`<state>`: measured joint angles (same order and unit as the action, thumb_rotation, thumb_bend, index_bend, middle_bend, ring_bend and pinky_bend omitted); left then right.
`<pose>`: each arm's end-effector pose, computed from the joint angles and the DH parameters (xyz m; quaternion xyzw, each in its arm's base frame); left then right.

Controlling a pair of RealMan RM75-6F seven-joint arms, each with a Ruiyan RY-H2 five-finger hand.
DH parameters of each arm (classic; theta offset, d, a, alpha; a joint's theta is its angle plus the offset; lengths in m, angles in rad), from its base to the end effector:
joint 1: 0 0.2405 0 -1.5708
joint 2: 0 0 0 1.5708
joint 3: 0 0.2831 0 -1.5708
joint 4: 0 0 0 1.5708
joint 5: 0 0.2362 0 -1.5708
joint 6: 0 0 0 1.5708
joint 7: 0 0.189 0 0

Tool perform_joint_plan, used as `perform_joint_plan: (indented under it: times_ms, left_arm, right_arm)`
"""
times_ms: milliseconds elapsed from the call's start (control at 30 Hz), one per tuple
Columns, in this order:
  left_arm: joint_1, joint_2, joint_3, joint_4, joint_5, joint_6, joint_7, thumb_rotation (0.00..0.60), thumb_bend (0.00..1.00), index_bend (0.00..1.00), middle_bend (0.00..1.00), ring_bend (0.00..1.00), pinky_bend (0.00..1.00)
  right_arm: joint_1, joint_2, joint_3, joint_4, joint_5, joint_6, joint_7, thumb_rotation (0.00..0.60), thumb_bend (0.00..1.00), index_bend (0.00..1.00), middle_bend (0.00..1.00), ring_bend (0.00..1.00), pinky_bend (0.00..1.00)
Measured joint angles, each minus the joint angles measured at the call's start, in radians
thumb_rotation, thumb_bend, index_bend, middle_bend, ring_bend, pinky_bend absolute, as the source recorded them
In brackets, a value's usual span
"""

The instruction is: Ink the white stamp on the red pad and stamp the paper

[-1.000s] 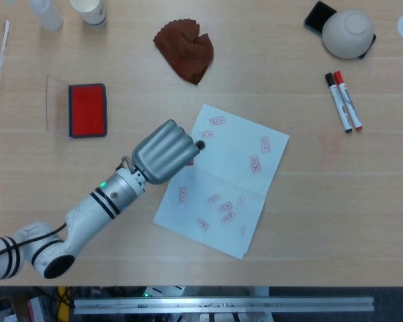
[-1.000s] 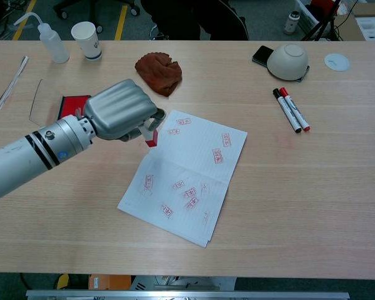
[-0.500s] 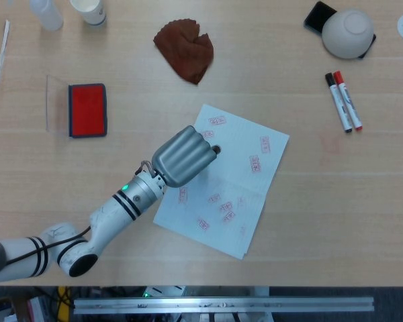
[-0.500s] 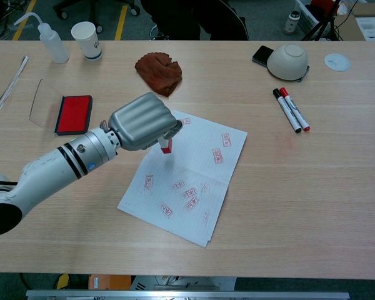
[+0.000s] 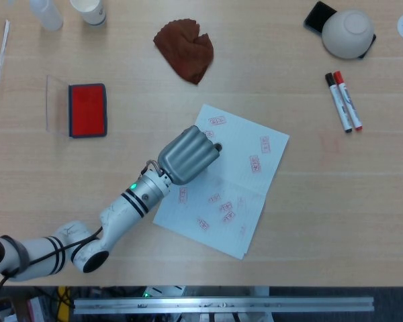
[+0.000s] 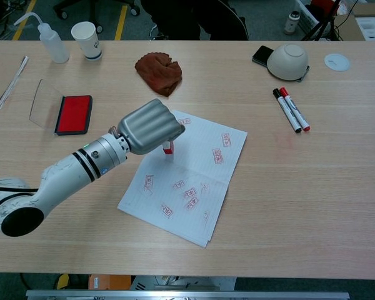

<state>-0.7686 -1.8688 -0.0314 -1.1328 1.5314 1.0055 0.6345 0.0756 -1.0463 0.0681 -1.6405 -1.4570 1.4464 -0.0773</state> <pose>-0.1165 0.3476 -0.1710 -0.8639 -0.0612 -0.3241 0.3806 -0.3551 -0.2311 0.1699 0.6047 -0.3690 0.3391 0.6190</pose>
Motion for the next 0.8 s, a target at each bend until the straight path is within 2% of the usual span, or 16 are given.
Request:
perform_joint_plan:
  times_ms: [467,800]
  left_arm:
    - [0.001,-0.074,0.004,0.126,-0.008,-0.016,-0.022,0.600,0.31,0.58,1.00,1.00,1.00]
    - [-0.004,-0.081,0.008,0.131,-0.018,-0.050,-0.020,0.600,0.31,0.57,1.00,1.00,1.00]
  right_arm:
    - [0.000,-0.001,0.003,0.001,0.008,-0.001,0.001,0.600,0.28,0.16,0.27,0.17,0.29]
    - [-0.004,-0.003,0.002,0.004,0.009,0.005,0.004,0.600,0.28,0.16,0.27,0.17,0.29]
